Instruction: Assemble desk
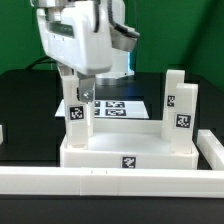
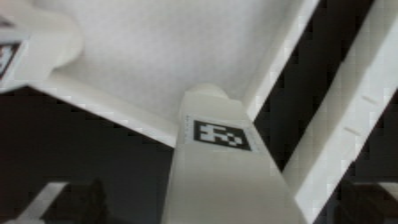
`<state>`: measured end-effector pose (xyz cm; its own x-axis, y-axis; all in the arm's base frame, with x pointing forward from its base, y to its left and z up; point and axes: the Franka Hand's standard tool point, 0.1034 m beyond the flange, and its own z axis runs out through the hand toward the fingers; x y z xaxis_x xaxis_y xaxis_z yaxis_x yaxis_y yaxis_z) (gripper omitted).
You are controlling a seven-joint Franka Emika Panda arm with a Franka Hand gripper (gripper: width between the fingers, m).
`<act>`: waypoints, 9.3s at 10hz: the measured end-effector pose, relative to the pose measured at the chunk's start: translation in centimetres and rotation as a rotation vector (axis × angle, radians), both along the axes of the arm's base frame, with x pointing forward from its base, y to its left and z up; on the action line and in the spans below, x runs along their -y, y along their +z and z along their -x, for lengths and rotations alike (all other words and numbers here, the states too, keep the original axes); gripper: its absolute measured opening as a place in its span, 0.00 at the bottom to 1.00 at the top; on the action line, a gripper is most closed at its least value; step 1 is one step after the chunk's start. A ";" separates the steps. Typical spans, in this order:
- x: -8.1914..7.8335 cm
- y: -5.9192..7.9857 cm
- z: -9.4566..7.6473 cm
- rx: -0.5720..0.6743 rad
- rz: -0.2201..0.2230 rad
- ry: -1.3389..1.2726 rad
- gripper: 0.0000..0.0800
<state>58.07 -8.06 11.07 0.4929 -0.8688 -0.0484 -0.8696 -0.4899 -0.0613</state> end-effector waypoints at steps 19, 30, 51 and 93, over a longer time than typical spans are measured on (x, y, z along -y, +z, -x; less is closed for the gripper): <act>0.3 -0.2 0.2 0.022 0.078 1.147 0.36; 0.1 -0.4 0.2 0.010 0.027 0.256 0.36; -0.4 -0.1 0.0 0.016 0.082 1.133 0.81; -0.8 -0.4 0.1 -0.055 0.011 0.379 0.81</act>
Offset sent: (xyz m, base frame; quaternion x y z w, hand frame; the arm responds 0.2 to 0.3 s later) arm 0.0050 -0.0001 -0.0019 -0.0050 0.0085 -0.2612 0.9652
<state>57.94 -7.22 10.66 0.7762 -0.6258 -0.0759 -0.6284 -0.7778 -0.0125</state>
